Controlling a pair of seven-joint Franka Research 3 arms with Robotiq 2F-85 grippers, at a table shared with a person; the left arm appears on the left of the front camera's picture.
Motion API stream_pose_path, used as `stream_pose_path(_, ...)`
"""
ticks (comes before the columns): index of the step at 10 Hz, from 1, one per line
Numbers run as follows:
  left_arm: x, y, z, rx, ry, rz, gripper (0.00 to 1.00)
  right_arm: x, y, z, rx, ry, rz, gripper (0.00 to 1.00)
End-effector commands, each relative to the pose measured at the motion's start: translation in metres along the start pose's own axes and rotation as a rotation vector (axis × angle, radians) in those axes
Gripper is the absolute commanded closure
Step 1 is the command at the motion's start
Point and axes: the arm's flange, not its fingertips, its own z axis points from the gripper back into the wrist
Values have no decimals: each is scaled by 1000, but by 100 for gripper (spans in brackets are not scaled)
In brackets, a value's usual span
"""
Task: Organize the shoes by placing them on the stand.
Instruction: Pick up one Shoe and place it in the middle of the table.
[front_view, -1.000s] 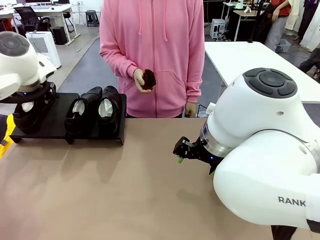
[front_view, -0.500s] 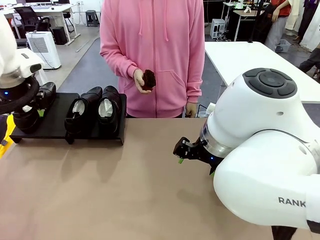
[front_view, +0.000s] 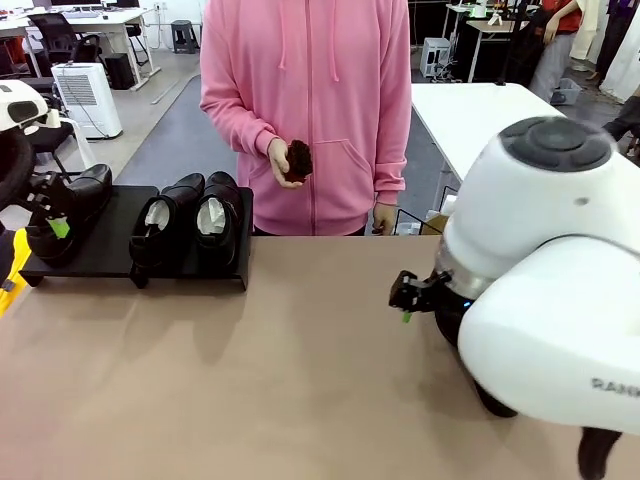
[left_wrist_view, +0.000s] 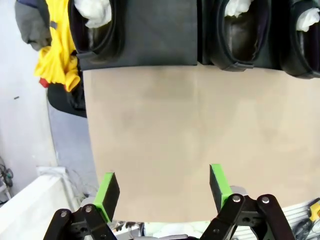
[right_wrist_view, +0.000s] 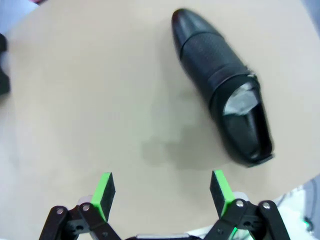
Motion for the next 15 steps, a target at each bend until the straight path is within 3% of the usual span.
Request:
stream_pose_path(1,-3,-11,-4,-5,-13,-24,7,18,-27,16,-13,0,161,0)
stream_pose_path(3,-3,-11,-4,-5,-13,-24,7,35,-49,3,-11,62,316,0)
stream_pose_path(7,-3,-11,-4,-5,-13,-24,7,48,-70,-48,25,195,393,0)
stream_pose_path(15,-3,-11,-4,-5,-13,-24,7,9,-47,-116,63,350,457,0)
